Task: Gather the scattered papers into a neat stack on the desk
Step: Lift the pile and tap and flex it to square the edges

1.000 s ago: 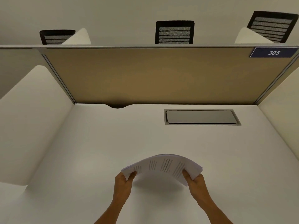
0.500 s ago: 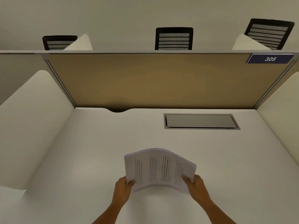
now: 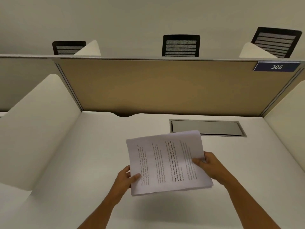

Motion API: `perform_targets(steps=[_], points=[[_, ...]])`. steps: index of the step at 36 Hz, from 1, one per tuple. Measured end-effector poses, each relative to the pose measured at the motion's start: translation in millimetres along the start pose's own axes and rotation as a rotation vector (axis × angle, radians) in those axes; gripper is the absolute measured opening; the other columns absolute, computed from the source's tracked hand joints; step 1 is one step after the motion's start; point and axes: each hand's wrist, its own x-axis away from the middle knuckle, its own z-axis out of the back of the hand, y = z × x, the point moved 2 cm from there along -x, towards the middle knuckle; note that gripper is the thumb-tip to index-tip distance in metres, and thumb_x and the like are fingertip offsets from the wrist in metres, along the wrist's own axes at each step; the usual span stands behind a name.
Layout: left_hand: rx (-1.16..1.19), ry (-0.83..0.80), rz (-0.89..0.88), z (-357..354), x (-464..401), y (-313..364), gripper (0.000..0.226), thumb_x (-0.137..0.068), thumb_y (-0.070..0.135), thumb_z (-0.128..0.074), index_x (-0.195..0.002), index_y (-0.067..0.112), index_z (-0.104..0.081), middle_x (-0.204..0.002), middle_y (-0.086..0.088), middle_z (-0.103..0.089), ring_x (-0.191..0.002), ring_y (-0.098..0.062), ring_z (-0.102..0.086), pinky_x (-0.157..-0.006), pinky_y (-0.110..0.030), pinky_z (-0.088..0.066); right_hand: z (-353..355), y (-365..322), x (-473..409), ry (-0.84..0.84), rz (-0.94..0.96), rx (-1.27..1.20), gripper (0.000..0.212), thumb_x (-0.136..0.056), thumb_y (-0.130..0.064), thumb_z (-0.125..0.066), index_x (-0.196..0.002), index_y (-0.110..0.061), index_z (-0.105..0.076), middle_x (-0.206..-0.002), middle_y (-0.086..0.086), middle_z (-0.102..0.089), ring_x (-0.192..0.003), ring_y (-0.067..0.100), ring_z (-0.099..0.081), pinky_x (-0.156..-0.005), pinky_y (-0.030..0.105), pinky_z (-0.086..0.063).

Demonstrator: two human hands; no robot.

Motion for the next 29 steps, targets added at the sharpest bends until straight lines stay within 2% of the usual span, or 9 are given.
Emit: perform_targets(steps=[3, 7, 10, 13, 15, 20, 22, 25, 29], points=[[-0.03, 0.109, -0.059, 2, -2, 16, 0.058, -0.082, 0.013, -0.078, -0.131, 0.02, -0.047, -0.127, -0.011, -0.066, -0.1, -0.024, -0.072, -0.087, -0.045, -0.06, 5, -10, -3, -0.02, 0.012, 0.057, 0.015, -0.098, -0.018, -0.062, -0.103, -0.031, -0.068, -0.094, -0.006, -0.077, -0.081, 0.01, -0.077, -0.06, 0.021, -0.06], [-0.263, 0.381, -0.291, 2, -5, 51, 0.103, -0.074, 0.02, -0.085, -0.153, 0.025, -0.019, -0.159, -0.004, -0.024, -0.139, -0.022, -0.037, -0.109, -0.044, -0.038, 9, -24, -8, -0.077, 0.038, 0.222, 0.012, -0.098, -0.025, -0.061, -0.105, -0.034, -0.065, -0.098, -0.006, -0.075, -0.08, 0.011, -0.077, -0.064, 0.022, -0.06], [-0.459, 0.295, -0.519, -3, -6, 88, 0.104, -0.073, 0.04, -0.083, -0.154, 0.03, -0.017, -0.16, 0.011, -0.019, -0.14, -0.004, -0.02, -0.111, -0.033, -0.026, 6, -38, -12, -0.137, 0.076, 0.369, 0.011, -0.097, -0.028, -0.06, -0.1, -0.037, -0.066, -0.094, -0.01, -0.073, -0.081, 0.011, -0.075, -0.067, 0.023, -0.059], [-0.587, -0.097, -0.501, -14, -7, 121, 0.086, -0.075, 0.044, -0.08, -0.147, 0.034, -0.035, -0.151, 0.017, -0.041, -0.135, -0.008, -0.043, -0.112, -0.037, -0.039, 0, -59, -14, -0.204, 0.126, 0.52, 0.016, -0.096, -0.025, -0.058, -0.092, -0.037, -0.068, -0.091, -0.011, -0.071, -0.081, 0.01, -0.071, -0.068, 0.023, -0.056], [-0.64, -0.289, -0.435, -24, -6, 131, 0.063, -0.077, 0.042, -0.078, -0.134, 0.038, -0.052, -0.129, 0.014, -0.063, -0.113, -0.009, -0.064, -0.096, -0.035, -0.055, -2, -72, -14, -0.233, 0.169, 0.594, 0.02, -0.094, -0.023, -0.057, -0.084, -0.036, -0.068, -0.088, -0.01, -0.07, -0.081, 0.01, -0.069, -0.067, 0.025, -0.054], [-0.546, -0.26, -0.349, -33, -9, 128, 0.01, -0.083, 0.038, -0.073, -0.093, 0.038, -0.072, -0.089, 0.011, -0.075, -0.078, -0.014, -0.072, -0.067, -0.021, -0.055, -3, -94, -18, -0.236, 0.241, 0.66, 0.013, -0.091, -0.025, -0.061, -0.086, -0.022, -0.072, -0.089, -0.006, -0.073, -0.084, 0.014, -0.067, -0.075, 0.036, -0.054], [-0.421, -0.213, -0.332, -34, -9, 123, 0.01, -0.082, 0.039, -0.072, -0.091, 0.035, -0.075, -0.087, 0.009, -0.078, -0.076, -0.014, -0.075, -0.063, -0.019, -0.056, 2, -97, -19, -0.2, 0.237, 0.572, 0.014, -0.091, -0.035, -0.064, -0.093, -0.027, -0.075, -0.09, -0.01, -0.074, -0.081, 0.009, -0.069, -0.073, 0.031, -0.056], [-0.271, -0.106, -0.291, -33, -7, 112, 0.016, -0.075, 0.039, -0.074, -0.086, 0.028, -0.078, -0.087, 0.005, -0.079, -0.073, -0.016, -0.076, -0.065, -0.029, -0.06, 12, -91, -17, -0.108, 0.186, 0.231, 0.026, -0.085, -0.046, -0.068, -0.106, -0.034, -0.076, -0.092, -0.01, -0.078, -0.08, 0.009, -0.075, -0.066, 0.023, -0.059], [-0.08, -0.019, -0.237, -32, -7, 94, 0.027, -0.074, 0.034, -0.079, -0.095, 0.018, -0.078, -0.092, -0.002, -0.08, -0.077, -0.025, -0.077, -0.073, -0.045, -0.063, 18, -63, -11, -0.115, 0.202, -0.298, 0.037, -0.087, -0.04, -0.068, -0.115, -0.017, -0.074, -0.102, 0.011, -0.077, -0.094, 0.029, -0.073, -0.079, 0.036, -0.059]])
